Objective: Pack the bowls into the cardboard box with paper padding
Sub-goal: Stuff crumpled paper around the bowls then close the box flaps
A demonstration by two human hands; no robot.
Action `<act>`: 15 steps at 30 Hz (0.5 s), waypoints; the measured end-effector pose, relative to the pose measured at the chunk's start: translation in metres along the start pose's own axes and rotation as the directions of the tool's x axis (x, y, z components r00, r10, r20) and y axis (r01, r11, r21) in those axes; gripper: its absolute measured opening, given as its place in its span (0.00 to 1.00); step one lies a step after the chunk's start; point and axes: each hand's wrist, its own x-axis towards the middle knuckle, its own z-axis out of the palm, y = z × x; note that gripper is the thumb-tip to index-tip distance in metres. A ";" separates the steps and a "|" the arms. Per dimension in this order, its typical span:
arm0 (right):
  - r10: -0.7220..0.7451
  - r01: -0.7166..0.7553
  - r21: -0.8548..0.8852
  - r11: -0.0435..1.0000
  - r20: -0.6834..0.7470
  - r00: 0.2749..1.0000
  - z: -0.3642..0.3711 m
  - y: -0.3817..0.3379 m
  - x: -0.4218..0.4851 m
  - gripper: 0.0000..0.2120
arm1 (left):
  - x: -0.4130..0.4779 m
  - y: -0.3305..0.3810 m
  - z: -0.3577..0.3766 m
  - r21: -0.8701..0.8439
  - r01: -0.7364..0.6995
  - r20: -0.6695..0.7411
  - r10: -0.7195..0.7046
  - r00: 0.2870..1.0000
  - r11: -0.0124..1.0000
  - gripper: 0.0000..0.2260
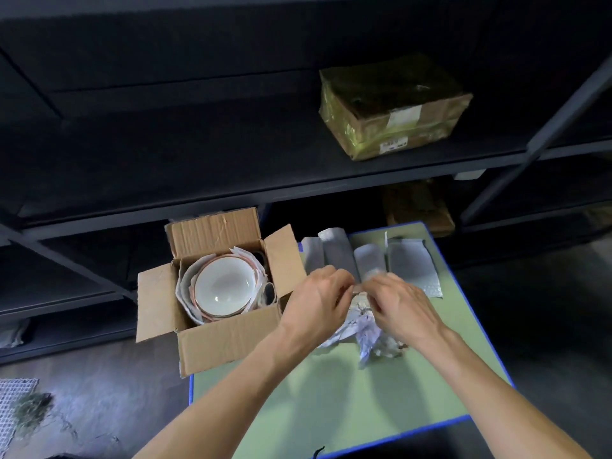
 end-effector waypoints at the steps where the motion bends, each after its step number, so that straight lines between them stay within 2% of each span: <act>1: 0.051 -0.052 0.011 0.999 0.021 0.998 0.001 0.010 -0.002 0.16 | 0.005 0.003 0.009 0.009 0.012 0.034 -0.013 0.999 1.000 0.08; 5: 0.226 -0.229 0.035 0.973 0.059 0.972 0.011 0.047 -0.002 0.17 | 0.026 0.003 0.045 0.072 0.132 0.163 -0.142 0.976 0.989 0.11; 8: 0.287 -0.291 0.040 0.956 0.080 0.954 0.023 0.066 0.003 0.21 | 0.038 0.003 0.060 0.083 0.218 0.228 -0.231 0.946 0.972 0.13; 11: 0.269 -0.275 0.047 0.960 0.109 0.957 0.034 0.075 0.012 0.26 | 0.047 0.004 0.070 0.094 0.256 0.249 -0.271 0.930 0.962 0.13; 15: 0.191 -0.188 -0.040 0.981 0.118 0.974 0.045 0.075 0.032 0.33 | 0.058 0.001 0.079 0.136 0.293 0.284 -0.321 0.904 0.946 0.08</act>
